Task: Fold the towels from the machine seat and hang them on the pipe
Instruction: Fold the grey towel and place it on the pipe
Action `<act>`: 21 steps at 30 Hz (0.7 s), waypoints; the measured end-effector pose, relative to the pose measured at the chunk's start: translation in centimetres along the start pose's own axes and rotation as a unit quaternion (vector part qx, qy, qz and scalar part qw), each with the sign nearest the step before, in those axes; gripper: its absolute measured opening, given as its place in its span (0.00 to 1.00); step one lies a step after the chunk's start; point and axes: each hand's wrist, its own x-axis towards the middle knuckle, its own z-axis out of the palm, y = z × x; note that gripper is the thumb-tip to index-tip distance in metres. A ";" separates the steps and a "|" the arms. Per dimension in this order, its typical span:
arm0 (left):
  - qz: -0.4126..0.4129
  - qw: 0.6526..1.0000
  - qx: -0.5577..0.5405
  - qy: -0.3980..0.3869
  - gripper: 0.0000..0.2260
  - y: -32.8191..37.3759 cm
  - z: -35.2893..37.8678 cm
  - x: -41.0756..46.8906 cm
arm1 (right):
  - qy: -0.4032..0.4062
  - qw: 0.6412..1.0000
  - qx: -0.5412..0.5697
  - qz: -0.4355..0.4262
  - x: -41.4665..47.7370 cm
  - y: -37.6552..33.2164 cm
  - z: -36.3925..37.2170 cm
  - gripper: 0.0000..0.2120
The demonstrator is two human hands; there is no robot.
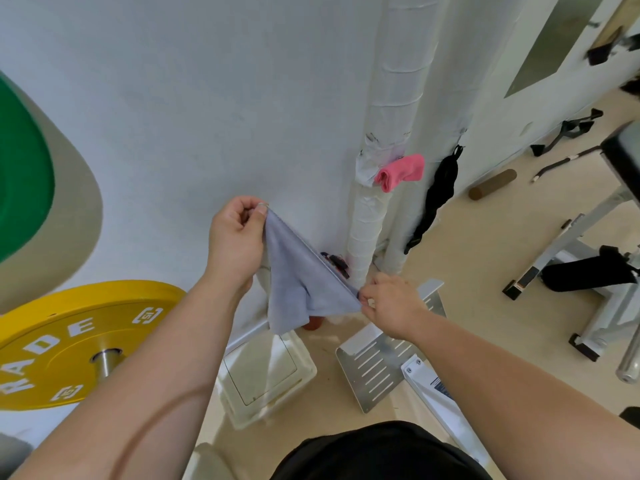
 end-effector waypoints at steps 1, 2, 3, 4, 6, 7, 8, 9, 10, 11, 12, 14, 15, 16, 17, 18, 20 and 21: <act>0.002 1.000 -0.001 0.004 0.09 0.1 -0.2 0.2 | 0.005 1.000 0.003 0.001 0.1 0.0 0.0 0.08; 0.003 1.000 0.001 0.007 0.09 0.1 -0.4 0.3 | 0.011 1.000 0.023 0.000 0.1 -0.1 -0.1 0.07; 0.003 1.000 0.006 0.012 0.09 0.0 -0.6 0.6 | 0.011 0.998 0.062 -0.002 0.2 -0.2 -0.3 0.05; 0.001 1.000 0.012 0.019 0.09 -0.1 -0.9 0.8 | 0.002 0.994 0.107 0.000 0.1 -0.3 -0.6 0.07; -0.009 0.999 0.020 0.033 0.08 -0.4 -1.4 1.3 | -0.038 0.989 0.143 -0.010 -0.1 -0.3 -1.0 0.13; -0.015 0.999 0.020 0.039 0.08 -0.6 -1.5 1.5 | -0.051 0.990 0.127 -0.028 -0.3 -0.4 -1.0 0.15; -0.019 0.999 0.019 0.042 0.08 -0.7 -1.6 1.6 | -0.053 0.992 0.104 -0.041 -0.6 -0.5 -1.1 0.16; -0.020 0.998 0.023 0.046 0.08 -0.8 -1.5 1.6 | -0.046 0.994 0.091 -0.046 -0.7 -0.5 -1.0 0.16; -0.019 0.998 0.030 0.051 0.08 -0.8 -1.4 1.6 | -0.032 0.995 0.089 -0.042 -0.7 -0.5 -0.9 0.14; -0.016 0.998 0.038 0.057 0.08 -0.9 -1.4 1.7 | -0.014 0.995 0.098 -0.033 -0.6 -0.3 -0.9 0.13; -0.014 0.997 0.047 0.062 0.07 -0.9 -1.5 1.8 | 0.002 0.993 0.118 -0.023 -0.5 0.0 -0.9 0.13; -0.016 0.995 0.066 0.070 0.05 -1.3 -2.0 2.2 | 0.035 0.984 0.172 0.002 -0.6 0.9 -2.0 0.17; -0.019 0.994 0.074 0.075 0.04 -1.6 -2.4 2.5 | 0.056 0.979 0.196 0.010 -0.8 1.5 -2.9 0.18; -0.025 0.993 0.077 0.082 0.05 -1.9 -2.8 2.7 | 0.083 0.974 0.212 0.018 -0.9 2.1 -4.0 0.18; -0.033 0.993 0.075 0.087 0.05 -2.2 -3.2 2.8 | 0.120 0.966 0.227 0.027 -1.0 2.6 -5.1 0.17; -0.040 0.993 0.070 0.090 0.05 -2.5 -3.4 2.9 | 0.168 0.951 0.255 0.037 -1.0 3.3 -6.2 0.16; -0.049 0.994 0.061 0.079 0.05 -2.9 -3.3 2.8 | 0.254 0.908 0.330 0.051 -0.7 4.3 -7.8 0.14; -0.051 0.995 0.053 0.070 0.05 -3.0 -3.0 2.7 | 0.269 0.896 0.349 0.049 -0.5 4.7 -8.2 0.13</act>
